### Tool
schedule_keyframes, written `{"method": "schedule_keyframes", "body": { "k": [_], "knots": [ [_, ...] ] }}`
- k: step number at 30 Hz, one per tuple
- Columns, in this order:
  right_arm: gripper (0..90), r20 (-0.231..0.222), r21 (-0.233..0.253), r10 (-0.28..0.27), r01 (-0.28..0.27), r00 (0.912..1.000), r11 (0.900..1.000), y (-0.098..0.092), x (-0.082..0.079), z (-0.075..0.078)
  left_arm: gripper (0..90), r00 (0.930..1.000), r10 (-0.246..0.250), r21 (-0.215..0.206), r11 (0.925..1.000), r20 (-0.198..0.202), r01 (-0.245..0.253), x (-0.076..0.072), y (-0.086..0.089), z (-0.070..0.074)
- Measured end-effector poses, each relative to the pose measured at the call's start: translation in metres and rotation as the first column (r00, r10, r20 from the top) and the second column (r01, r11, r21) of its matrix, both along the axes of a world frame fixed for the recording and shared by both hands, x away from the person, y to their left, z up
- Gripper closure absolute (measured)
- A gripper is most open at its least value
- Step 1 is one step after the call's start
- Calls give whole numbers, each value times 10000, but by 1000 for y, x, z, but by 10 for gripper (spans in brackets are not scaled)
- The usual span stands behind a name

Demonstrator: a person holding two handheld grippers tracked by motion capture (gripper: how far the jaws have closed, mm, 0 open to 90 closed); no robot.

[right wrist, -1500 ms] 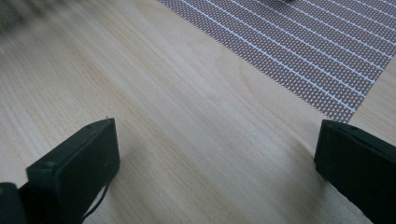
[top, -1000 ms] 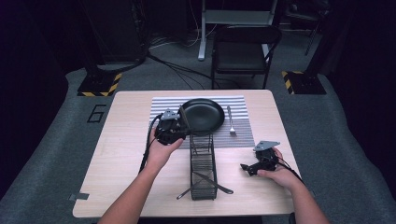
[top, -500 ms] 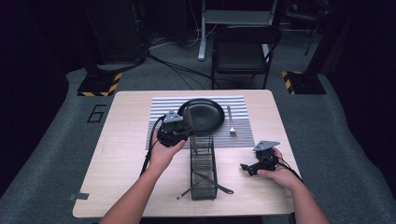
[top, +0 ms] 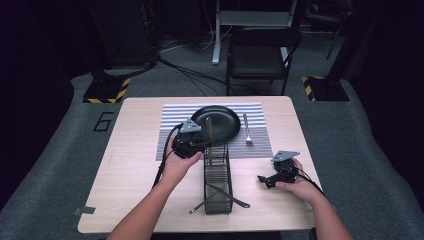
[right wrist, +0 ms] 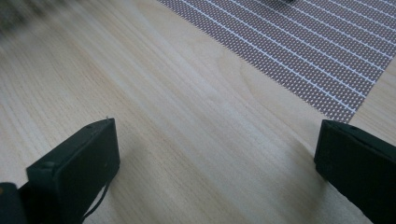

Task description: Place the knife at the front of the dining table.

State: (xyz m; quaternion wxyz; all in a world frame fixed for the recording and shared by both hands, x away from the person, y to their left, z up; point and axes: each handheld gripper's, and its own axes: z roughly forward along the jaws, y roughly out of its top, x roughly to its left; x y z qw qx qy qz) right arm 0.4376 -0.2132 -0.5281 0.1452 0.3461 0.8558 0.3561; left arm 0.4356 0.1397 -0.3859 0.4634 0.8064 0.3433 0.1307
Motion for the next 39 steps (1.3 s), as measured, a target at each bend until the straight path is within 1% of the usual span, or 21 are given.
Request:
{"method": "schedule_keyframes", "body": {
  "k": [9, 12, 15, 16, 17, 20, 21, 23, 28, 29, 31, 33, 39],
  "knots": [
    [0, -33, 17, -26, 26, 10000, 10000, 0, 0, 0, 827, 9997, -16, 47, 10000, 257, 15, -2, 0, 14],
    [0, -35, 17, -27, 27, 10000, 10000, 0, 0, 0, 826, 9999, -41, -17, 10000, 150, 42, -2, 1, 18],
    [0, -29, 16, -22, 22, 10000, 10000, 0, 0, 0, 826, 9999, -3, -48, 10000, 158, 4, -3, 1, 20],
    [0, -32, 17, -24, 24, 10000, 10000, 0, 0, 0, 826, 9998, -3, 33, 10000, 199, 2, -3, 2, 22],
    [0, -34, 18, -27, 27, 10000, 10000, 0, 0, 0, 826, 9997, 22, 16, 10000, 239, -23, -4, 2, 24],
    [0, -33, 18, -25, 25, 10000, 10000, 0, 0, 0, 826, 9997, 23, -160, 9999, 227, -19, -6, 5, 31],
    [0, -34, 17, -27, 27, 10000, 10000, 0, 0, 0, 826, 9996, 13, -126, 9999, 289, -9, -6, 6, 34],
    [0, -35, 18, -27, 28, 10000, 10000, 0, 0, 0, 827, 9995, 13, -206, 9998, 307, -7, -6, 6, 38],
    [0, -35, 18, -28, 28, 10000, 10000, 0, 0, 0, 827, 9987, -32, -66, 10000, 503, 35, -8, 7, 52],
    [0, -34, 17, -26, 26, 10000, 10000, 0, 0, 0, 827, 9986, -23, -156, 9999, 522, 31, -8, 7, 55],
    [0, -34, 26, -42, 42, 10000, 10000, 0, 0, 0, 827, 9985, -19, -143, 9999, 539, 27, -8, 8, 57],
    [0, -38, 25, -43, 43, 10000, 10000, 0, 0, 0, 827, 9982, -44, -160, 9999, 597, 53, -9, 9, 66],
    [0, -35, 18, -25, 25, 10000, 10000, 0, 0, 0, 827, 9973, -32, -232, 9997, 727, 49, -10, 13, 79]
  ]
}}
